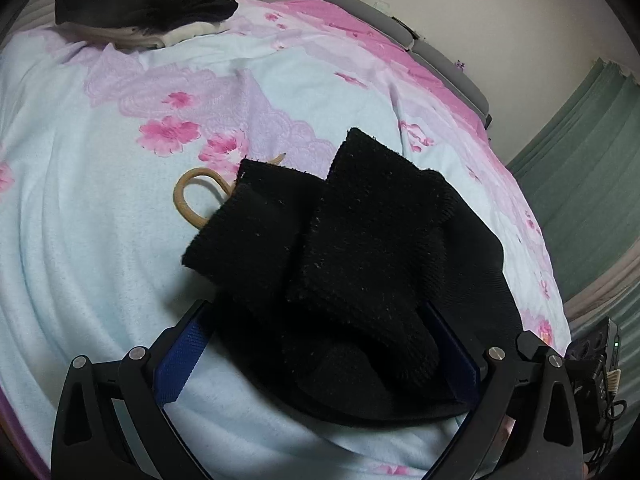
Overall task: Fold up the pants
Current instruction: 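Grasp the folded black pants bundle with both grippers, then lift the pants bundle with both grippers and carry it toward the clothes stack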
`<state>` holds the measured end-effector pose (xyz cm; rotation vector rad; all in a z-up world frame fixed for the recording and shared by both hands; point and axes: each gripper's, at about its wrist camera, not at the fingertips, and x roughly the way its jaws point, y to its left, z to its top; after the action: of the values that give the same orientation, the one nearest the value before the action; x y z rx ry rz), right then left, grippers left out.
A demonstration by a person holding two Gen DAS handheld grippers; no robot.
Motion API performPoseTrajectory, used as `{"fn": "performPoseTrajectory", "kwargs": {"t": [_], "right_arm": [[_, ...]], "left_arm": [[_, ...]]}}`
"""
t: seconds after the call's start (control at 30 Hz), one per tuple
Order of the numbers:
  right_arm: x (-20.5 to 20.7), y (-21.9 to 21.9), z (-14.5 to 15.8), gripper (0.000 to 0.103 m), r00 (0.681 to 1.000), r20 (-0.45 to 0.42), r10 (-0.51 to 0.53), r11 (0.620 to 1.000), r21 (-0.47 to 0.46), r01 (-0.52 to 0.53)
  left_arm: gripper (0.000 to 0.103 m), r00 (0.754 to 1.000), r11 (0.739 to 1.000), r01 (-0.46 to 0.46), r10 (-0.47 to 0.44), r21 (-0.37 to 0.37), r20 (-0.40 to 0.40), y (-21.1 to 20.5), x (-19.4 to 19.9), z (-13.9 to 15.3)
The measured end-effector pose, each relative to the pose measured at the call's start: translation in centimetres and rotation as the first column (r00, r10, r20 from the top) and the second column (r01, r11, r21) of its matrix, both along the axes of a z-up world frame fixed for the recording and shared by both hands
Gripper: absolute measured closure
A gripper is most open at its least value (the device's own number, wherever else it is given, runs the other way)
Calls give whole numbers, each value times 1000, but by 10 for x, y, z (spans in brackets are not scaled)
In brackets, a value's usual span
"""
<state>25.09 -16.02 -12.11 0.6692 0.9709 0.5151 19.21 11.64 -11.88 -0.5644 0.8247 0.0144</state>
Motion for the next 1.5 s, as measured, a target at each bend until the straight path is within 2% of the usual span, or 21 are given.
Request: {"fn": "performPoseTrajectory", "kwargs": {"t": [0.2,0.3,0.33,0.37,0.4,0.47,0.53,0.67,0.73,0.97,1.1,1.2,1.3,1.5], "right_arm": [[11,6,-12,3,1000,-15,26,995,94,-25],[16,15,-15,3,998,-29,58,994,95,-55],[18,19,-18,5,997,-33,67,993,99,-64],[19,21,-19,10,997,-37,68,993,101,-64],[19,21,-19,14,997,-37,63,993,101,-59],[17,20,-17,36,997,-29,68,991,120,-64],[14,15,-14,43,997,-32,68,989,135,-63],[8,13,4,49,998,-1,63,990,126,-63],[4,14,17,49,998,31,62,991,116,-65],[-4,26,73,50,985,150,80,990,104,-96],[-4,33,94,50,978,190,83,992,80,-100],[-3,36,89,50,981,179,78,994,57,-90],[-2,31,70,50,989,134,59,997,39,-65],[2,21,36,50,997,74,35,999,34,-37]], "left_arm": [[0,1000,1000,-22,22,9,-4,-4,2,-4],[0,1000,1000,-26,26,11,-6,-7,4,-6],[1,1000,1000,-27,27,14,-2,-8,5,-5],[8,1000,1000,-25,25,13,7,-8,4,-4],[10,1000,1000,-21,21,20,18,-10,3,-1],[25,999,999,1,-2,40,44,-15,0,5],[31,997,998,17,-21,60,75,-21,-3,15],[39,993,998,29,-35,56,114,-21,-7,37],[40,990,998,30,-38,63,133,-18,-8,49],[41,980,997,29,-42,70,195,-7,-9,88],[40,981,997,40,-52,67,189,-4,-7,86],[39,986,997,57,-65,57,154,-7,-3,62],[36,990,996,65,-71,58,119,-13,-1,41],[18,993,996,63,-69,63,93,-15,-3,18]]}}
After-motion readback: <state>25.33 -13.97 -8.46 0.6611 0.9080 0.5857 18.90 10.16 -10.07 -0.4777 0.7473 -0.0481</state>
